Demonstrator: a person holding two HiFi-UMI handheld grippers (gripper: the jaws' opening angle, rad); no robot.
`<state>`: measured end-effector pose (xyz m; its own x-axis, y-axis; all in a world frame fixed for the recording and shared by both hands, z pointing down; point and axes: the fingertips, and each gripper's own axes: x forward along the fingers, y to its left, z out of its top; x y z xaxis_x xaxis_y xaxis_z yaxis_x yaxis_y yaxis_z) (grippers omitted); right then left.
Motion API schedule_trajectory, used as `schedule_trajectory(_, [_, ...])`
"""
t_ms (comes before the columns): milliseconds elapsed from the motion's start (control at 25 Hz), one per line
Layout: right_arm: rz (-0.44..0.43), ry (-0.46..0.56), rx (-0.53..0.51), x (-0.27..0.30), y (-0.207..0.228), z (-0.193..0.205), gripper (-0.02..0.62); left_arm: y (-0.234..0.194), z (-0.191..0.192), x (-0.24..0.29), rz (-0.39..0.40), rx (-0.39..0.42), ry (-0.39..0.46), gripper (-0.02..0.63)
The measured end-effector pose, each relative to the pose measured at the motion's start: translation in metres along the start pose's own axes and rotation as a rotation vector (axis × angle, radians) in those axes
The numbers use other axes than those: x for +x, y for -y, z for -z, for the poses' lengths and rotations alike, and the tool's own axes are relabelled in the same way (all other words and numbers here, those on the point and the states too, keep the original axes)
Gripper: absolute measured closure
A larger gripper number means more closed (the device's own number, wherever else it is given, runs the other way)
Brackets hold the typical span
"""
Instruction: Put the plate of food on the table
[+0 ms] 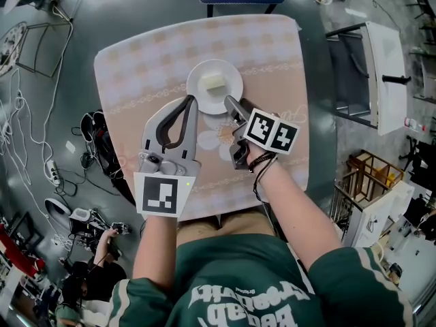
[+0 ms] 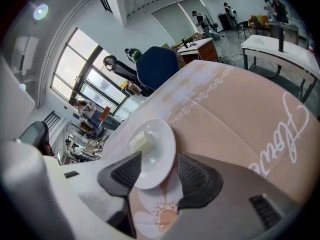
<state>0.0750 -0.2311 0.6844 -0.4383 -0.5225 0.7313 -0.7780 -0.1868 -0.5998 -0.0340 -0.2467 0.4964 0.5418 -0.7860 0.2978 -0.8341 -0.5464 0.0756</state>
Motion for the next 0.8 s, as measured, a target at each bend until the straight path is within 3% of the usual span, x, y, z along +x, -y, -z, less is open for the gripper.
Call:
schedule_trajectory(400, [-0.063,0.014,0.002,-0.016,-0.013,0.001,0.371,0.009,-0.009,-0.008,0.002,0.027,0.013,0.597])
schedule_trajectory(440, [-0.081,0.018,0.005,-0.019,-0.016,0.000,0.383,0.011,-0.011,-0.009,0.006,0.033,0.015,0.597])
schedule_trajectory(600, [-0.128,0.034,-0.008,-0.032,-0.032,-0.003,0.529,0.015,-0.017,-0.016,0.009,0.039,0.020,0.597])
schedule_trajectory(800, [-0.179,0.062,-0.034,-0.052,-0.051,-0.005,0.578,0.021,-0.027,-0.031,0.006,0.041,0.046,0.597])
